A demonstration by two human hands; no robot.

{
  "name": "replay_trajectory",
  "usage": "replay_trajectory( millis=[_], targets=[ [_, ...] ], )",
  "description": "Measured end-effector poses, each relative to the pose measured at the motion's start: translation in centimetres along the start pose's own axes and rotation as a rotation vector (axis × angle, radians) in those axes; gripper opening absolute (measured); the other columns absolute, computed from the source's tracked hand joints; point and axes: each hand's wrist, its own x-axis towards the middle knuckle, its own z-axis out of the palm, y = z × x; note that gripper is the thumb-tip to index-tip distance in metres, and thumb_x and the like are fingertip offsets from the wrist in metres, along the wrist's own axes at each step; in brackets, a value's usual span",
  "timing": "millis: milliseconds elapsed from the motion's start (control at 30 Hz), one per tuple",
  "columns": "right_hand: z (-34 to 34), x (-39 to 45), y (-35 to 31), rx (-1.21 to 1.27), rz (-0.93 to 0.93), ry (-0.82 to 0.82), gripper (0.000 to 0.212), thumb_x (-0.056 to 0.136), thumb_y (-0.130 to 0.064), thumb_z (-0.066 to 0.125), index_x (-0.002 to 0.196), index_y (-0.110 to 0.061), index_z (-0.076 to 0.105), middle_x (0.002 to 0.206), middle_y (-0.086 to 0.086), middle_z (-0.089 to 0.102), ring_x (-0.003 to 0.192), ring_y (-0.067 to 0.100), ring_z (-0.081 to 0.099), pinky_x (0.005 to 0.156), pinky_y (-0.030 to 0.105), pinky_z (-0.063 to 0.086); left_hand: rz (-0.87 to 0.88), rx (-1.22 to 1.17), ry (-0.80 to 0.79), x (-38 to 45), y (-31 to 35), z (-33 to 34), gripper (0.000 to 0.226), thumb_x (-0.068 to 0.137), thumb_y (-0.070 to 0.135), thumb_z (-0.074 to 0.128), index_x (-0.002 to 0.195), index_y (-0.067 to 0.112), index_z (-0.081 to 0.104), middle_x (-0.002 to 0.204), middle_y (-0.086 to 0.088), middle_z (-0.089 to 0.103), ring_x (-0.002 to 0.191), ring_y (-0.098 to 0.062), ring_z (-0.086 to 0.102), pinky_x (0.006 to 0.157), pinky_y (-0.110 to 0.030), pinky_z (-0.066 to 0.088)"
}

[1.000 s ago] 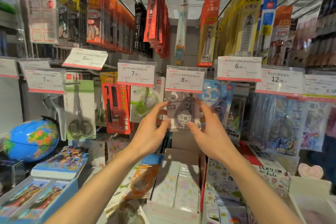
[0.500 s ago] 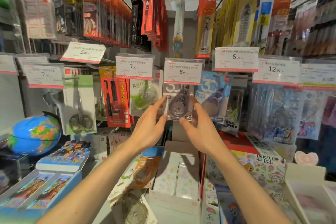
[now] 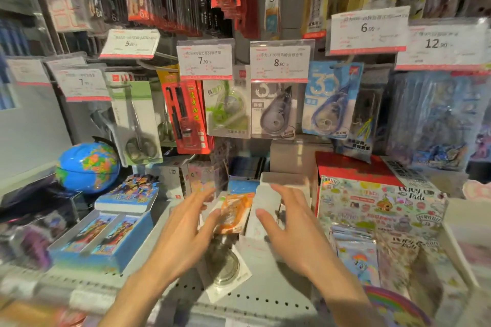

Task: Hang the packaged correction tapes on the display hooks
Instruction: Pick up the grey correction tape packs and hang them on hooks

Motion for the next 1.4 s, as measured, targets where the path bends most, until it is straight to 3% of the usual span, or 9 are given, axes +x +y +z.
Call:
replay_trajectory(
  millis=[67, 233, 367, 533, 667, 833, 1100, 1267, 1400],
  targets=[
    [1.5, -1.3, 0.1, -0.015, -0.033, -0.049, 0.056, 0.099, -0.049, 0.046, 0.15, -0.036, 0.027, 0.146, -0.016, 0.029, 0.137, 0.007, 0.036, 0.113, 0.029, 0.032, -0.016, 0.022, -0.023, -1.5, -1.5, 0.3, 0.048, 0.099, 0.052, 0.043, 0.144, 0.039, 0.04, 0.137, 0.02, 0.051, 0.128, -0.004, 0.049, 0.104, -0.026, 0.04],
    [4.7, -3.4, 0.6, -0.164, -0.014, -0.112, 0.052, 0.1, -0.049, 0.042, 0.148, -0.037, 0.028, 0.146, -0.017, 0.025, 0.137, 0.003, 0.028, 0.107, 0.02, 0.025, -0.048, 0.076, -0.114, -3.7, -5.5, 1.1, 0.051, 0.098, 0.057, 0.037, 0.145, 0.039, 0.039, 0.144, 0.014, 0.049, 0.134, -0.011, 0.046, 0.108, -0.033, 0.04],
    [7.2, -3.9, 0.3, -0.248, 0.032, -0.086, 0.05, 0.099, -0.051, 0.042, 0.145, -0.037, 0.033, 0.145, -0.02, 0.025, 0.135, 0.0, 0.028, 0.102, 0.016, 0.021, 0.056, 0.138, -0.155, -3.3, -7.9, -0.1, 0.048, 0.101, 0.05, 0.038, 0.148, 0.037, 0.036, 0.137, 0.017, 0.047, 0.129, -0.009, 0.046, 0.101, -0.025, 0.038],
    [10.7, -3.0, -2.0, -0.361, 0.08, -0.068, 0.049, 0.096, -0.05, 0.046, 0.142, -0.032, 0.043, 0.14, -0.013, 0.035, 0.131, 0.007, 0.037, 0.099, 0.015, 0.023, 0.212, 0.225, -0.218, -0.8, -12.0, -3.3, 0.046, 0.098, 0.05, 0.037, 0.139, 0.032, 0.046, 0.128, 0.011, 0.053, 0.118, -0.014, 0.053, 0.093, -0.031, 0.046],
    [13.6, -1.3, -4.5, -0.41, 0.055, -0.03, 0.057, 0.089, -0.055, 0.038, 0.134, -0.024, 0.055, 0.136, -0.005, 0.045, 0.125, 0.017, 0.049, 0.104, 0.026, 0.037, 0.288, 0.287, -0.304, 1.4, -15.0, -5.6, 0.048, 0.097, 0.052, 0.031, 0.14, 0.033, 0.041, 0.136, 0.008, 0.046, 0.124, -0.018, 0.048, 0.097, -0.035, 0.043],
    [16.5, 3.2, -7.1, -0.489, 0.027, -0.097, 0.052, 0.092, -0.046, 0.045, 0.137, -0.022, 0.049, 0.138, 0.001, 0.044, 0.13, 0.023, 0.043, 0.108, 0.037, 0.038, 0.31, 0.336, -0.337, 3.5, -17.7, -7.8, 0.049, 0.102, 0.049, 0.031, 0.149, 0.036, 0.027, 0.142, 0.008, 0.04, 0.132, -0.018, 0.038, 0.107, -0.036, 0.035],
    [23.0, 10.8, -8.7, -0.663, 0.111, -0.326, 0.062, 0.092, -0.05, 0.052, 0.144, -0.019, 0.04, 0.134, 0.014, 0.049, 0.127, 0.035, 0.045, 0.103, 0.046, 0.041, 0.234, 0.349, -0.327, 5.2, -21.1, -8.4, 0.056, 0.097, 0.048, 0.034, 0.148, 0.026, 0.039, 0.142, 0.002, 0.046, 0.13, -0.022, 0.043, 0.106, -0.037, 0.039],
    [24.6, 12.3, -8.1, -0.678, 0.235, -0.382, 0.065, 0.089, -0.047, 0.056, 0.144, -0.017, 0.038, 0.136, 0.016, 0.05, 0.127, 0.037, 0.046, 0.103, 0.044, 0.042, 0.193, 0.288, -0.288, 5.3, -22.0, -8.5, 0.05, 0.1, 0.044, 0.043, 0.147, 0.026, 0.041, 0.141, 0.005, 0.047, 0.134, -0.019, 0.041, 0.106, -0.035, 0.039],
    [24.3, 12.5, -8.1, -0.538, 0.304, -0.288, 0.047, 0.082, -0.04, 0.058, 0.122, -0.016, 0.056, 0.122, 0.015, 0.057, 0.116, 0.035, 0.053, 0.096, 0.039, 0.046, 0.157, 0.237, -0.26, 5.3, -22.2, -8.5, 0.047, 0.101, 0.044, 0.045, 0.145, 0.028, 0.042, 0.14, 0.007, 0.048, 0.134, -0.016, 0.042, 0.104, -0.033, 0.041]
  ],
)
